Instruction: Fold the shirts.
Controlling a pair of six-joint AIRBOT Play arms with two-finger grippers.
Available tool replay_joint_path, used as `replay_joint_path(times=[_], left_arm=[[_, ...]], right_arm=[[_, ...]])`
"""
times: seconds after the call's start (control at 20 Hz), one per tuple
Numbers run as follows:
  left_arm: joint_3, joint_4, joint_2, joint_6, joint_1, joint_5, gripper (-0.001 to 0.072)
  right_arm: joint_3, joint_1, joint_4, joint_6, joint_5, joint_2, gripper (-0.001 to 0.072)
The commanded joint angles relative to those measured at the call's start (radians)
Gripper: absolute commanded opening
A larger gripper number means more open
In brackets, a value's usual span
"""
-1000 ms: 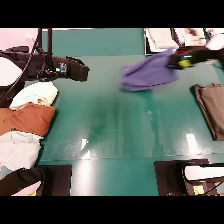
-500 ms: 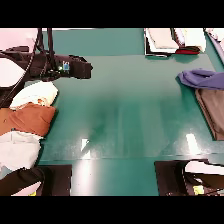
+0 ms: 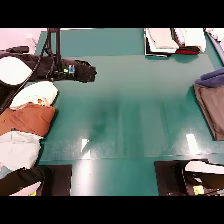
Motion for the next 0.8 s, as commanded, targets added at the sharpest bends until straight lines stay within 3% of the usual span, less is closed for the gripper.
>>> replay_joint_path(times=[0.0,0.2,0.4,0.45,0.55,0.6,0.75], left_arm=[[0.0,-0.003,-0.002,0.021,0.0,-0.008,0.0022],[0.0,-0.003,-0.002,0.022,0.0,-0.008,0.0022],[0.0,-0.003,-0.002,0.047,0.0,-0.008,0.0022],[0.0,-0.003,-0.002,0.047,0.0,-0.009,0.0022],[0.0,-0.003,-0.002,0.047,0.0,-0.019,0.0023],[0.0,-0.003,-0.002,0.047,0.0,-0.026,0.0022],[0.0,-0.004,-0.002,0.047,0.0,-0.031,0.0023]], right_arm=[[0.003,-0.039,-0.006,0.0,0.071,0.027,0.0024],[-0.187,-0.091,-0.133,0.0,0.079,0.146,0.0024],[-0.428,-0.181,-0.161,-0.008,0.105,0.247,0.0027],[-0.486,-0.211,-0.161,-0.017,0.119,0.266,0.0066],[-0.573,-0.268,-0.19,-0.016,0.137,0.288,0.0478],[-0.603,-0.294,-0.211,-0.014,0.145,0.298,0.0567],[-0.613,-0.323,-0.196,-0.001,0.126,0.328,0.0572]])
